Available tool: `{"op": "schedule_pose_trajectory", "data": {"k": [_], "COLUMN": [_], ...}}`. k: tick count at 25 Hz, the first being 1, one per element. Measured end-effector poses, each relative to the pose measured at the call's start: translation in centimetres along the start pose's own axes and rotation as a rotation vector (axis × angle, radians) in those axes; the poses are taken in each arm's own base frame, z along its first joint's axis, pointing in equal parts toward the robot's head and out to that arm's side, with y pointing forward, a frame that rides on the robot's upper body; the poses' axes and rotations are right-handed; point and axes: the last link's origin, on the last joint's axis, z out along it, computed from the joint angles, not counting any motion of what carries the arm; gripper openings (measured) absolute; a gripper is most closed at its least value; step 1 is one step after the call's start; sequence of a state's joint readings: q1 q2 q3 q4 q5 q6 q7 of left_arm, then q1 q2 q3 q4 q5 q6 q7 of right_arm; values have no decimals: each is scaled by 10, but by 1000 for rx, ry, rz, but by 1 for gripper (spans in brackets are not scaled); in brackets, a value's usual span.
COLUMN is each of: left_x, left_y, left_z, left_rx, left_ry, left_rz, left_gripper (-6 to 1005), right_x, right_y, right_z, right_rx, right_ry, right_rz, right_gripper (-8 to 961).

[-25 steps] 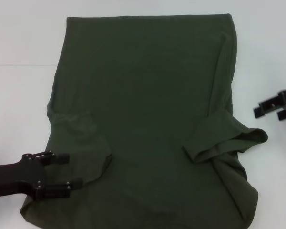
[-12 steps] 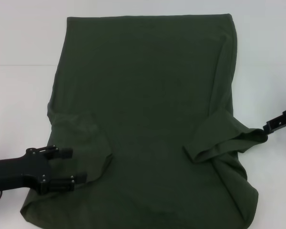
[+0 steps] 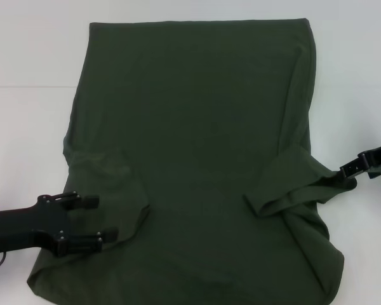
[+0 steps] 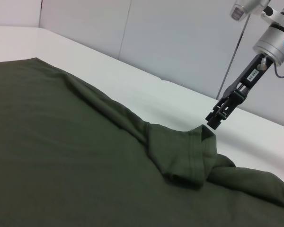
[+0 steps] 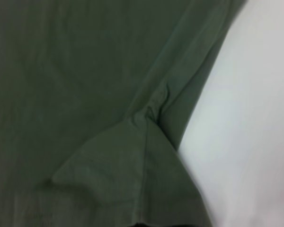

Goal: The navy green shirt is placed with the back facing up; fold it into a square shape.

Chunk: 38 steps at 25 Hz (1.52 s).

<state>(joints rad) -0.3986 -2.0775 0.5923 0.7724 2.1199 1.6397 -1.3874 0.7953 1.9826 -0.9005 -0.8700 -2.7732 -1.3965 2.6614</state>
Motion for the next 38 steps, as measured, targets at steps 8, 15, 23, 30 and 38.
{"op": "schedule_pose_trajectory", "data": {"k": [8, 15, 23, 30, 38], "left_x": [0, -1, -3, -6, -6], "left_y": [0, 1, 2, 3, 3], "left_z": [0, 1, 0, -1, -1], "left_rx": [-1, -4, -2, 2, 0], "left_ry": [-2, -2, -3, -4, -4], "left_rz": [0, 0, -6, -11, -12], "left_gripper": [887, 887, 887, 887, 888], "right_x": [1, 2, 0, -2, -4], "right_y": [3, 5, 9, 14, 18], "right_z": [10, 18, 22, 24, 25], "right_rx": [19, 52, 54, 54, 55], "right_ry": [13, 11, -8, -8, -10], "right_rz": [-15, -29, -35, -50, -62], "right_gripper": [688, 638, 639, 534, 198]}}
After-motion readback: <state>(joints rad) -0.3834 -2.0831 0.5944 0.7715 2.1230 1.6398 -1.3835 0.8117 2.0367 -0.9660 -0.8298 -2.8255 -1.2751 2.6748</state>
